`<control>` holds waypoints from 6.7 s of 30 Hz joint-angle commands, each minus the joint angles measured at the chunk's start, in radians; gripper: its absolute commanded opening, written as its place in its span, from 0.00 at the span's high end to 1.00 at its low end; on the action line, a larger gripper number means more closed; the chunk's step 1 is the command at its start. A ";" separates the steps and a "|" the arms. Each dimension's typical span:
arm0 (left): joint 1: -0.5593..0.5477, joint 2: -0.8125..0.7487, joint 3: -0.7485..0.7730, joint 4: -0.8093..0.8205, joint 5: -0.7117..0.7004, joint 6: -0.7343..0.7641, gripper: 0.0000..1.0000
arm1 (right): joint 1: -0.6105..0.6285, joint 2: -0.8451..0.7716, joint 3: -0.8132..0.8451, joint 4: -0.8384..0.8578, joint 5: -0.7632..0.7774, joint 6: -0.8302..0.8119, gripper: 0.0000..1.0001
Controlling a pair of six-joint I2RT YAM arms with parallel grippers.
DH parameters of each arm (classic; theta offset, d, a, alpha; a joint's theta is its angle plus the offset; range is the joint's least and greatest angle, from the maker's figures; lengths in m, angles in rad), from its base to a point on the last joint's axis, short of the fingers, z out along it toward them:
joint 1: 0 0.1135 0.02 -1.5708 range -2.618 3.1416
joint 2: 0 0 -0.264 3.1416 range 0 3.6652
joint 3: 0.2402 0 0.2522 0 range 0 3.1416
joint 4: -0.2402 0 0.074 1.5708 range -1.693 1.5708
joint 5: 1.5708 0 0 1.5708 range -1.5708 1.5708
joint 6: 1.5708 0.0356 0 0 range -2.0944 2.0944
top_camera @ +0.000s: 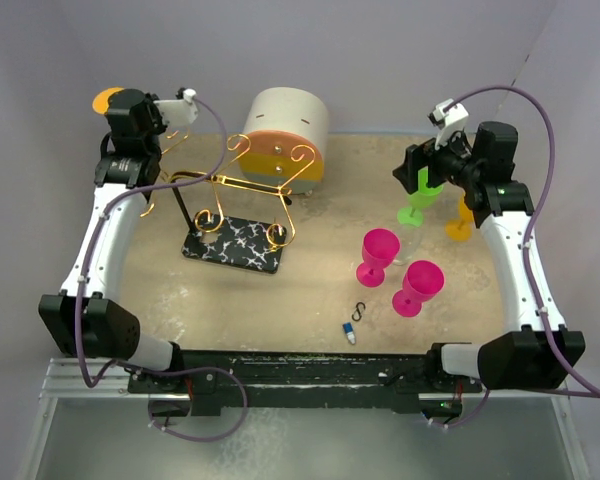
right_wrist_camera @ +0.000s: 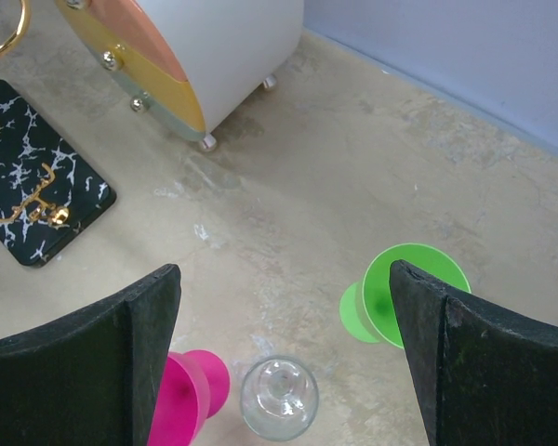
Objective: Place the wine glass upside down on the wine glass rack
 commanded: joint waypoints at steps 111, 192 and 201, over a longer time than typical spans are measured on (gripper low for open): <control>-0.058 -0.008 -0.069 -0.122 0.390 0.214 0.97 | -0.031 0.066 -0.039 0.051 -0.062 -0.025 0.03; -0.058 -0.333 -0.003 -0.367 0.325 -0.759 0.01 | 0.129 0.068 0.105 -0.377 0.130 -0.272 0.06; -0.056 -0.412 -0.085 -0.393 0.414 -0.868 0.01 | 0.232 0.058 0.071 -0.483 0.231 -0.280 0.13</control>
